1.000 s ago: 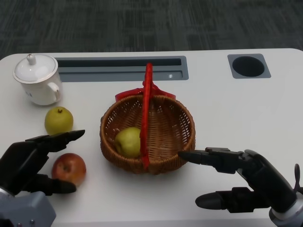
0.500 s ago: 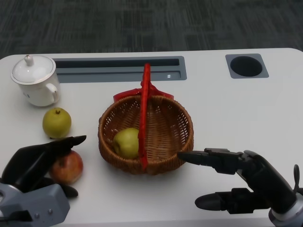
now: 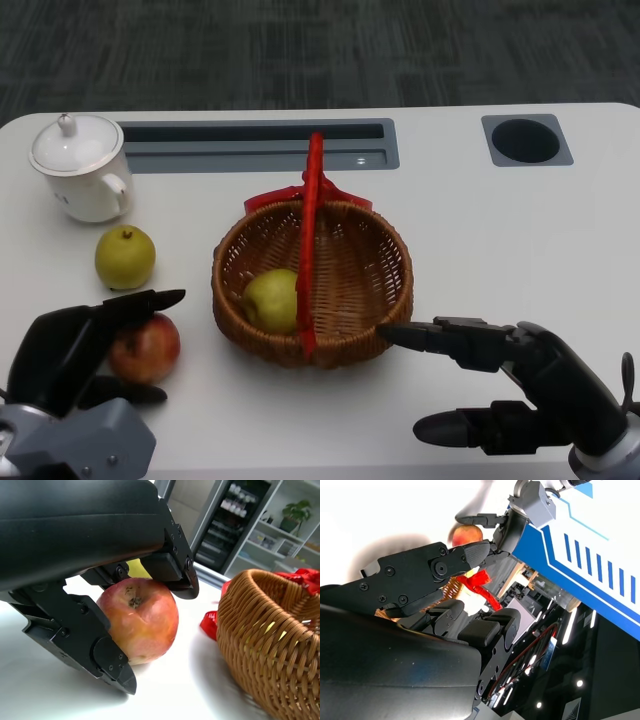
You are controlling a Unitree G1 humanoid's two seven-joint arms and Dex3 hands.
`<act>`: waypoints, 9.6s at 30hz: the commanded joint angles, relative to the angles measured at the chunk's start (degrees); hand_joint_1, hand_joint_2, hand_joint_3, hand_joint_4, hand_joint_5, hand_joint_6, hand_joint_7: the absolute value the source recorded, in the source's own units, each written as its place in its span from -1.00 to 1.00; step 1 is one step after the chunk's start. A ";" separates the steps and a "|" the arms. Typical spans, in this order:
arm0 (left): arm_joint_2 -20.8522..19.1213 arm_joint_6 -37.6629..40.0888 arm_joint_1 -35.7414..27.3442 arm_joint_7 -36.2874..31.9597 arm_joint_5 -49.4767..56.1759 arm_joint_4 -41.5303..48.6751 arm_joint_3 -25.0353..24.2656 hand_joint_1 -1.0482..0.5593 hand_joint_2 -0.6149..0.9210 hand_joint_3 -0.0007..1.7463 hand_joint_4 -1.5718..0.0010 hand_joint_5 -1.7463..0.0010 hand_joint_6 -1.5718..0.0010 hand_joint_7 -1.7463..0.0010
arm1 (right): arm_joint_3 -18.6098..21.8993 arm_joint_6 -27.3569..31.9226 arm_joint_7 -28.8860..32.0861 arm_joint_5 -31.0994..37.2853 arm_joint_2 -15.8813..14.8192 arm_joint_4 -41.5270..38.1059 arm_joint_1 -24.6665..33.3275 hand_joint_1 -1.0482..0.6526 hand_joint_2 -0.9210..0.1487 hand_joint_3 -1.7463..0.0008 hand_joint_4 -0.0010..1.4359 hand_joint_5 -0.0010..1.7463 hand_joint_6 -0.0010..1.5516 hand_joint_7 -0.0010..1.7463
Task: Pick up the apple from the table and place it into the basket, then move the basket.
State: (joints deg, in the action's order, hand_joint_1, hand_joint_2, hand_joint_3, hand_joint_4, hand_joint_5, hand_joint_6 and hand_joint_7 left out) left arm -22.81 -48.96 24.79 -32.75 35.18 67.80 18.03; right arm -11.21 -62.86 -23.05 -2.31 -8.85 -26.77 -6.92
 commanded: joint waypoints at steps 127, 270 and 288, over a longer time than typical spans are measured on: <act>0.89 -11.64 -14.34 56.95 -44.19 -33.87 -19.31 -0.44 0.72 -1.00 -0.04 0.96 0.05 0.97 | -7.94 0.65 7.38 29.82 -7.91 -27.24 -38.94 -0.38 -0.90 1.00 0.09 -0.98 -0.13 -0.98; 4.70 -16.20 -36.18 32.46 -26.65 -50.49 -33.08 -0.43 0.68 -1.00 -0.22 0.99 -0.09 1.00 | -18.10 44.79 29.54 43.96 -2.62 -53.04 -54.08 -0.01 -1.00 0.87 0.33 -0.99 0.16 -0.99; 3.15 -18.62 -45.42 35.87 -34.27 -54.40 -32.17 -0.31 0.63 -1.00 -0.22 0.99 -0.12 0.99 | -12.57 51.45 33.17 42.10 -3.31 -53.24 -50.84 -0.07 -1.00 0.93 0.30 -0.98 0.16 -0.99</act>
State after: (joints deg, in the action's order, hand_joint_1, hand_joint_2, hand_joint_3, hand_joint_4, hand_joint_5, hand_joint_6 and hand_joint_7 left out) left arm -18.81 -68.00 -20.11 2.45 1.96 14.04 -13.99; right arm -24.76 -12.04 9.56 40.72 -11.33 -79.79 -57.89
